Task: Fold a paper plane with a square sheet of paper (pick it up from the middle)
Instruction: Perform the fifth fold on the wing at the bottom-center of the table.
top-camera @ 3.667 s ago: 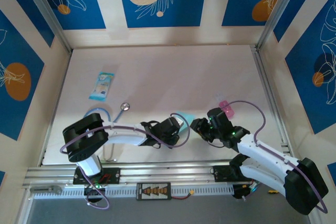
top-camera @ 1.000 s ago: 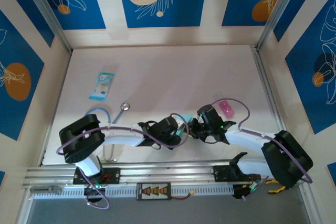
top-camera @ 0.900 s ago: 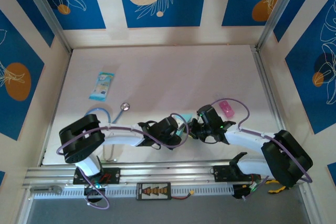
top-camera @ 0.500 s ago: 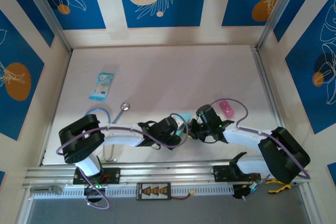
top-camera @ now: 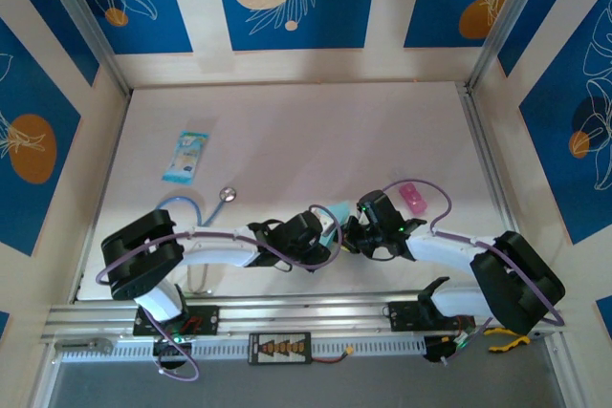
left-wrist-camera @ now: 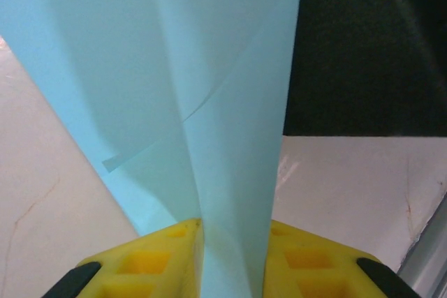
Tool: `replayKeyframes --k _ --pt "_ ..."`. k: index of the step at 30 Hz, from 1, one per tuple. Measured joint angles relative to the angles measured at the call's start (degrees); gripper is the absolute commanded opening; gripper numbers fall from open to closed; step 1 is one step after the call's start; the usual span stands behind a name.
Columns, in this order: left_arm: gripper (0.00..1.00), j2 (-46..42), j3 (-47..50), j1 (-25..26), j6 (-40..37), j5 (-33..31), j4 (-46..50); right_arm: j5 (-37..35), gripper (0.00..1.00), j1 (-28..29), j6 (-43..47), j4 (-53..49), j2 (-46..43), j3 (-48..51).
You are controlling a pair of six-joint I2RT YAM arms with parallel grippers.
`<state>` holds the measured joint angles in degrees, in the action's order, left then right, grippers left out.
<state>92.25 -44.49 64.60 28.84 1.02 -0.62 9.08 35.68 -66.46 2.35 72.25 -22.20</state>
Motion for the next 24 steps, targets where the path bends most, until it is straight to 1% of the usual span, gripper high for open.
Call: replayKeyframes --k 12,15,21,24 --pt "0.27 0.0 0.0 0.0 0.0 0.0 0.0 0.0 0.10 0.2 0.0 0.0 0.1 0.0" --pt "0.23 0.0 0.0 0.0 0.0 0.0 0.0 0.0 0.10 0.2 0.0 0.0 0.1 0.0" --pt "0.11 0.0 0.0 0.0 0.2 0.0 0.0 0.0 0.10 0.2 0.0 0.0 0.3 0.0" --pt "0.09 0.2 0.0 0.0 0.2 -0.2 0.0 0.0 0.10 0.2 0.0 0.0 0.4 0.0"
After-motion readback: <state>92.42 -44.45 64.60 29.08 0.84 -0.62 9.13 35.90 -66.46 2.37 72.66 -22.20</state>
